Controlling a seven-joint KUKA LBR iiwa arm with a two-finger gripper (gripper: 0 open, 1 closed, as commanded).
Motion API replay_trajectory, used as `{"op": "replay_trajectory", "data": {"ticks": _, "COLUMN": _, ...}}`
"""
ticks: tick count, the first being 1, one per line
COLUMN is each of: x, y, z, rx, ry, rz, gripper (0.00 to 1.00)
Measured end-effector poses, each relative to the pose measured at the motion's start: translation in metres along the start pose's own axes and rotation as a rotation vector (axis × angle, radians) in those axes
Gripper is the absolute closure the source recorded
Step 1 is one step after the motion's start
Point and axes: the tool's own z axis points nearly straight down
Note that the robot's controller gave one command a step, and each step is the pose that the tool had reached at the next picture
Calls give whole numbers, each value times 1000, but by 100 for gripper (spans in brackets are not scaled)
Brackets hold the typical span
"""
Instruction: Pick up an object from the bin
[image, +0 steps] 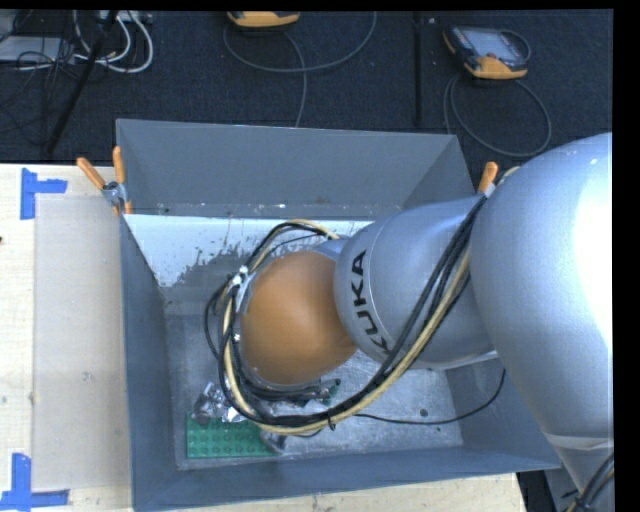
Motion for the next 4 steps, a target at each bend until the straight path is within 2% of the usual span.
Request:
{"op": "replay_trajectory", "data": {"ticks": 1, "x": -2, "y": 0, "z": -3, "rx": -2, "ry": 6, "rz": 4, "gripper": 0}}
{"op": "replay_trajectory", "data": {"ticks": 2, "x": 0, "y": -1, "z": -3, "rx": -3, "ry": 14, "rz": 6, "gripper": 100}}
{"op": "replay_trajectory", "data": {"ticks": 3, "x": -2, "y": -1, "z": -68, "rx": 1, "ry": 5, "rz": 10, "gripper": 100}}
{"op": "replay_trajectory", "data": {"ticks": 4, "x": -4, "y": -1, "z": -81, "rx": -2, "ry": 8, "rz": 16, "gripper": 100}}
